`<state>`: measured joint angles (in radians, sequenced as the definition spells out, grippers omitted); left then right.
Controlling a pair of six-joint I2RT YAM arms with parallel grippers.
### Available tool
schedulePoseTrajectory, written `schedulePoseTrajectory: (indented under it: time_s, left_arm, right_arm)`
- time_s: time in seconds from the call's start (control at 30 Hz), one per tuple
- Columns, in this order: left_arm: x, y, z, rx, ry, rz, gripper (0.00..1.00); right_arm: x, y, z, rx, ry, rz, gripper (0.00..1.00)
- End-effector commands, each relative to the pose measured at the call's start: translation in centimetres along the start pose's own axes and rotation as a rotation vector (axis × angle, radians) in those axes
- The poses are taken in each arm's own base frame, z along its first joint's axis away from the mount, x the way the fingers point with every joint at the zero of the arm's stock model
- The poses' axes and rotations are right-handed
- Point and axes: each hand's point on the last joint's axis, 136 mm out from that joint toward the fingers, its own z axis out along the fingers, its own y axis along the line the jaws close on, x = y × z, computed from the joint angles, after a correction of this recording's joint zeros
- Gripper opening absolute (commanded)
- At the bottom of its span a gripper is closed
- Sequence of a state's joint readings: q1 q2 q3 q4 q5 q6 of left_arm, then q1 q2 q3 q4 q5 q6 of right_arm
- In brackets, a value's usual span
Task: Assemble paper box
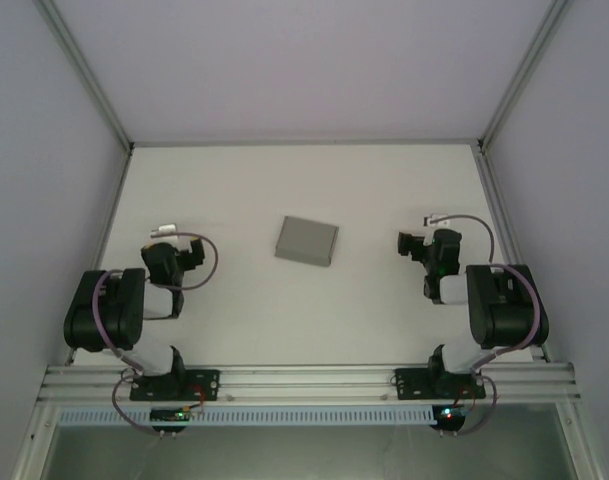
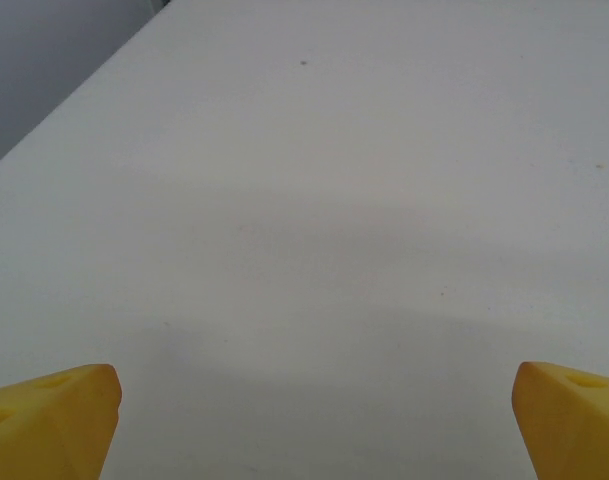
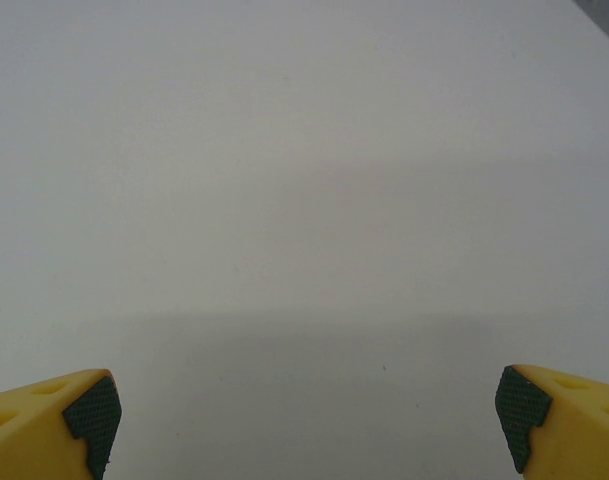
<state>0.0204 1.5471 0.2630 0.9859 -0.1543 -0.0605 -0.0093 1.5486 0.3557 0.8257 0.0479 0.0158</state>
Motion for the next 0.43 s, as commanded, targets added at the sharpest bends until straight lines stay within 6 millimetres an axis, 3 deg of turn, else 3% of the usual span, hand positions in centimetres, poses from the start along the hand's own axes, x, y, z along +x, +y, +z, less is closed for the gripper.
schedulePoseTrajectory:
  time_s: [0.0,0.4]
  left_arm:
    - [-3.56,-1.77,0.94,0.088,-0.081,0.024,0.99]
    - [-3.54,-1.33,1.05,0.062,-0.068,0.014,0.99]
  right_arm:
    - [-2.05,0.11,0.13,0.002,-0.068,0.022,0.99]
    - [-1.99,0.31,0.14,-0.005,-0.066,0.018,0.99]
